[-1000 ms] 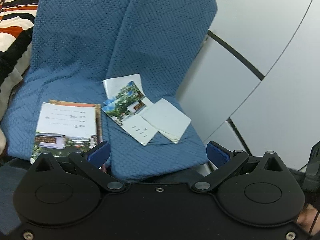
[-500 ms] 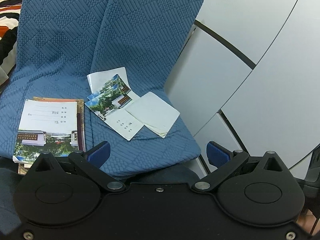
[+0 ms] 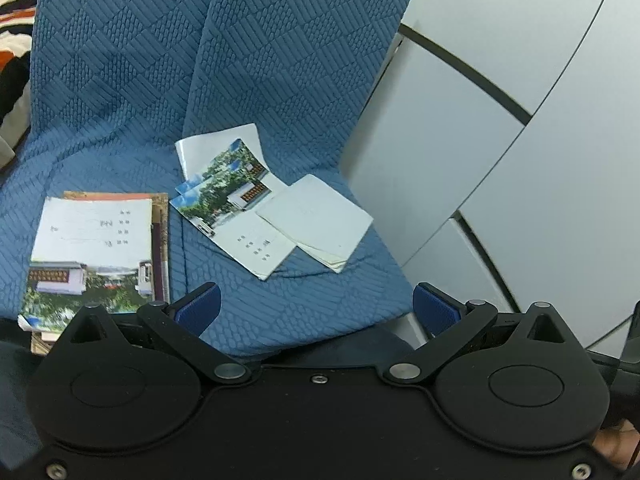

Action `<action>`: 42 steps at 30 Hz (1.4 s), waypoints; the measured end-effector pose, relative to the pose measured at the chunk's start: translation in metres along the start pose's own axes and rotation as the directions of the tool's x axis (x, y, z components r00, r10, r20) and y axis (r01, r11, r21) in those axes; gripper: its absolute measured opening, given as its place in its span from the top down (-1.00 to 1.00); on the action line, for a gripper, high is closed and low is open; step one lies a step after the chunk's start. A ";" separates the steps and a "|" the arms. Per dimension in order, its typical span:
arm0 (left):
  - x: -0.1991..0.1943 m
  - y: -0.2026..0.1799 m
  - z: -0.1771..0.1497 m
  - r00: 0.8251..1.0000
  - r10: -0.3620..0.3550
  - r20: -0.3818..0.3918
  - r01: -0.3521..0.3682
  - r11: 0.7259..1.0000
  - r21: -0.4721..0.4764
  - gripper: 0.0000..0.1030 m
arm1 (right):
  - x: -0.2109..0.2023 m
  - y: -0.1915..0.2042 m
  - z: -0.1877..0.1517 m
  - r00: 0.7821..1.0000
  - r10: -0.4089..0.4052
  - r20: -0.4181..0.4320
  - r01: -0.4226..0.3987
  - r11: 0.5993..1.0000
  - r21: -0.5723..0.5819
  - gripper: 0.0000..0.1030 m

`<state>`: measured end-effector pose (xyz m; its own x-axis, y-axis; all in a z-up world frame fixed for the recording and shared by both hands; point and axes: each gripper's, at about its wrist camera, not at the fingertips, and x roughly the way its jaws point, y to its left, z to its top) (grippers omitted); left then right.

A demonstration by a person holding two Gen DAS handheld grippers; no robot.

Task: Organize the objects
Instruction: 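Raise both open grippers away from the stack, then move both grippers down to the plain white card beside the postcards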

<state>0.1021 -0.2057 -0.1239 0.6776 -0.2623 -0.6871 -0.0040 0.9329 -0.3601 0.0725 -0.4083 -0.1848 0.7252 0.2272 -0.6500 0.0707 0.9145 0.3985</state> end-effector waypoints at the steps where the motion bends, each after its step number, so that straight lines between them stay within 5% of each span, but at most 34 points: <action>1: 0.003 -0.001 0.001 1.000 0.014 -0.003 -0.014 1.000 0.005 -0.99 | 0.002 -0.003 0.000 1.000 -0.006 -0.003 0.006 1.000 0.001 -0.56; 24: 0.108 0.004 0.029 0.994 0.054 -0.096 -0.054 0.999 0.001 -0.99 | 0.076 -0.045 0.019 0.998 -0.019 -0.065 0.025 0.996 0.083 -0.56; 42: 0.251 0.027 0.070 0.982 -0.006 -0.190 0.005 1.000 -0.008 -0.92 | 0.178 -0.069 0.045 0.991 -0.090 -0.098 0.104 0.983 0.149 -0.54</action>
<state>0.3234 -0.2288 -0.2615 0.5259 -0.3099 -0.7921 -0.0070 0.9296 -0.3684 0.2274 -0.4456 -0.2992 0.6449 0.1755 -0.7438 0.2476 0.8728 0.4206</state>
